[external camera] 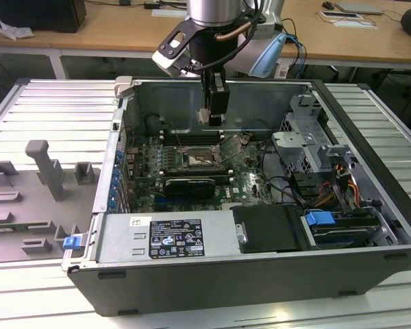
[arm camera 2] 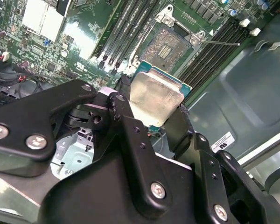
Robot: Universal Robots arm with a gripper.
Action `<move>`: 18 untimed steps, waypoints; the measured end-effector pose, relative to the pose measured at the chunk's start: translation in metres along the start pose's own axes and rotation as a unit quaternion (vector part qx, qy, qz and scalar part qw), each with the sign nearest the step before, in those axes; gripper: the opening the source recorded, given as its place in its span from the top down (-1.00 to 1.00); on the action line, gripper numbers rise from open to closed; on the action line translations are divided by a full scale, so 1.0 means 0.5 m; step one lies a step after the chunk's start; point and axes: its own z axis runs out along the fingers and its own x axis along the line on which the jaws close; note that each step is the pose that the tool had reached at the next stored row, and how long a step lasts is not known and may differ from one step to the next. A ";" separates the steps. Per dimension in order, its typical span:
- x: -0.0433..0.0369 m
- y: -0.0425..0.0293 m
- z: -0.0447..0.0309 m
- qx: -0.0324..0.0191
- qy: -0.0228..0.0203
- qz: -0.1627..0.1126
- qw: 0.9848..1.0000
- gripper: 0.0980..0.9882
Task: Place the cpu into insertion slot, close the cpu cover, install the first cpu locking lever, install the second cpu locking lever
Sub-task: 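Place the cpu into insertion slot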
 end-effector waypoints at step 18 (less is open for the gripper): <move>0.000 -0.002 0.026 0.000 -0.007 0.015 1.000 0.01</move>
